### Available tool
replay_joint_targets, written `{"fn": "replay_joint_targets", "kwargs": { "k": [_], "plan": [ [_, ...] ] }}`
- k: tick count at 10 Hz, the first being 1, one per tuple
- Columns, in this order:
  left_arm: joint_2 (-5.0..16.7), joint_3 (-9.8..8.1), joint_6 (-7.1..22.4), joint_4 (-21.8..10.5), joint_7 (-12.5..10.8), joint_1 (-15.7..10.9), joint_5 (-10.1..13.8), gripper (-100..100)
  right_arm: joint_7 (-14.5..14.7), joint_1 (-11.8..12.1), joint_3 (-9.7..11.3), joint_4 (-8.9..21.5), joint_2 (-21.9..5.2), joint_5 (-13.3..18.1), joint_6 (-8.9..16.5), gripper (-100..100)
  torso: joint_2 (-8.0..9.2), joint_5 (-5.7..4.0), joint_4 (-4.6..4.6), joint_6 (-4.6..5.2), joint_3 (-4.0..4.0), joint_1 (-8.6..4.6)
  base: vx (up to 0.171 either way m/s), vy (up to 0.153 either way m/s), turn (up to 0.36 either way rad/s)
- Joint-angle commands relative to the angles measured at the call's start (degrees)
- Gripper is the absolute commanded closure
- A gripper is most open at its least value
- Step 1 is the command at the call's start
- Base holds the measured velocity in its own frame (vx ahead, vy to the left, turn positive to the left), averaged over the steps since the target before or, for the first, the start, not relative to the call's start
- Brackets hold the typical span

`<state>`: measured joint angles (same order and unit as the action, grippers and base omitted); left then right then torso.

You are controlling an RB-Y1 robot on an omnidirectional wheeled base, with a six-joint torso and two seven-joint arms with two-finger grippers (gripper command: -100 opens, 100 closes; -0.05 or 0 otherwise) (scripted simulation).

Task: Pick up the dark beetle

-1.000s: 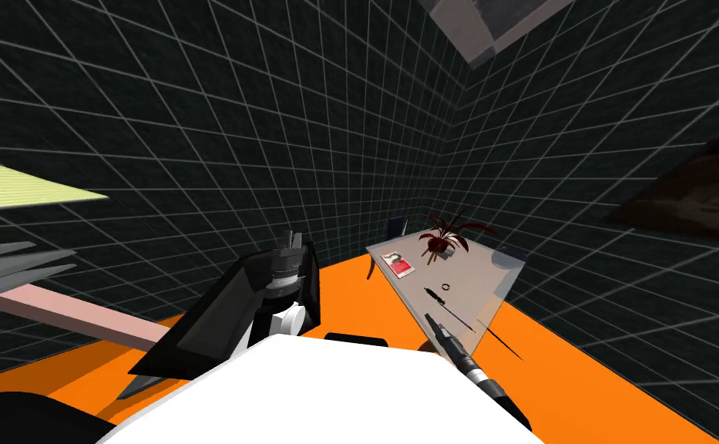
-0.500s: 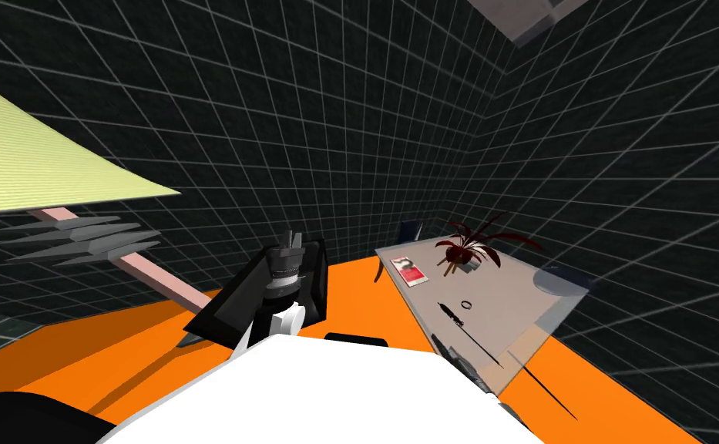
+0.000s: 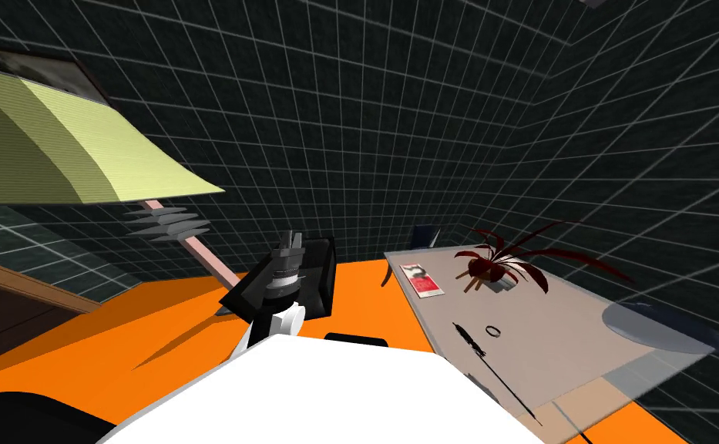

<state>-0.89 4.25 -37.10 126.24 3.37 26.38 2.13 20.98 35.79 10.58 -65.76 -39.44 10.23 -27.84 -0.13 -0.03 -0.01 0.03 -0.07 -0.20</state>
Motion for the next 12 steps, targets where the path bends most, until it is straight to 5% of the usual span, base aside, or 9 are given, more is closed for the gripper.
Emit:
{"fn": "replay_joint_targets", "kwargs": {
  "k": [1,2,12],
  "plan": [
    [0.00,0.00,0.00,0.00,0.00,0.00,0.00,0,0.80,0.01,0.60,1.74,-0.49,0.02,0.67,-100,0.00,0.00,0.00,0.00,0.00,0.00,0.016,-0.037,0.145],
    [0.00,-0.01,0.00,0.00,0.00,0.01,0.00,0,2.16,-0.62,1.88,4.70,-1.42,0.03,1.17,-100,0.01,0.00,-0.01,0.06,0.00,0.00,0.016,-0.041,0.269],
    [0.00,-0.01,0.00,0.00,0.00,0.02,0.00,0,7.60,-3.60,7.15,15.93,-3.99,-0.02,3.49,-100,0.03,0.00,0.00,0.10,0.01,0.07,0.014,-0.039,0.156]
  ]
}}
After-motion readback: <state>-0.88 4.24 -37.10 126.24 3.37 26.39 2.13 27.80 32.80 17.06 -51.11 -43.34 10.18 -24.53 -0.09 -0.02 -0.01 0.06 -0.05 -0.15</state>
